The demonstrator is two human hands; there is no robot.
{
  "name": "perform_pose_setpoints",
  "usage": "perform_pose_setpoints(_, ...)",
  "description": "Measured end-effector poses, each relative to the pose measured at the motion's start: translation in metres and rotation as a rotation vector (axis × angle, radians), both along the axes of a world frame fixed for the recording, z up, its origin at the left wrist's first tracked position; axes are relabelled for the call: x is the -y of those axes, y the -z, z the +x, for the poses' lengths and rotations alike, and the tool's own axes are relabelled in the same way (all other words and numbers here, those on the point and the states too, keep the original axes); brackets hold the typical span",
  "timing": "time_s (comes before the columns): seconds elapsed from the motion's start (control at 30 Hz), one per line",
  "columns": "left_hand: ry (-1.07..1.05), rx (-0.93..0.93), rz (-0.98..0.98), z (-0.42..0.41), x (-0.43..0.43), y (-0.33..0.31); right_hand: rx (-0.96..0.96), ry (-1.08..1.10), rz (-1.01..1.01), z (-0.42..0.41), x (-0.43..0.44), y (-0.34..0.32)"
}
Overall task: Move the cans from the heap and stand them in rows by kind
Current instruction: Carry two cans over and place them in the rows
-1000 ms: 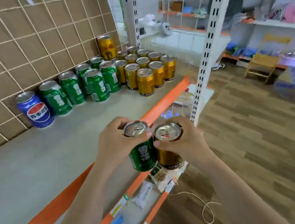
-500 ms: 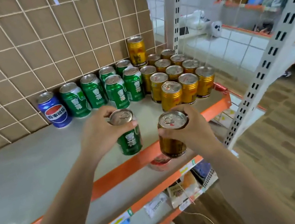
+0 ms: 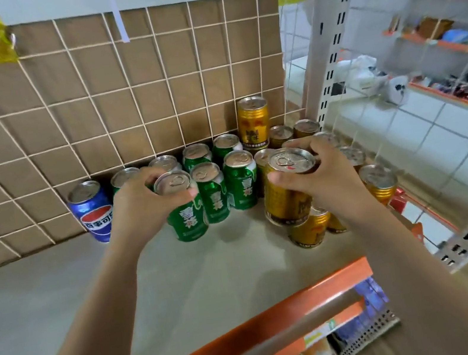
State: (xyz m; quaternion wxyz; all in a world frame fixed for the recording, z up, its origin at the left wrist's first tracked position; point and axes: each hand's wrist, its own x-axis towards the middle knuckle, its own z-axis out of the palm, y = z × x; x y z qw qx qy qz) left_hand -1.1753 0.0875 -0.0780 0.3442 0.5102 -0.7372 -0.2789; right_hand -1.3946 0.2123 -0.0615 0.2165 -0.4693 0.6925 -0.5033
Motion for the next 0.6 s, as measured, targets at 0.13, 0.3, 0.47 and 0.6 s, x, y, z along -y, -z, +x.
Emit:
perform_pose_setpoints(0.13,-0.089,0.041,0.016,-0.001,0.018,-0.002,-0.025,-0.027,0.012,-0.023,0.034,-0.011)
perform_pose_setpoints(0.3,-0.154,0.119,0.002,-0.011,0.031,0.000,-0.040,-0.054,0.016,-0.062,0.070,-0.017)
perform_pose_setpoints(0.47,-0.170,0.118,0.036,-0.015,0.036,0.002,-0.064,-0.026,0.044,-0.101,0.101,-0.016)
perform_pose_setpoints(0.6,-0.165,0.100,0.059,-0.013,0.034,0.012,-0.062,0.018,0.071,-0.121,0.126,-0.012)
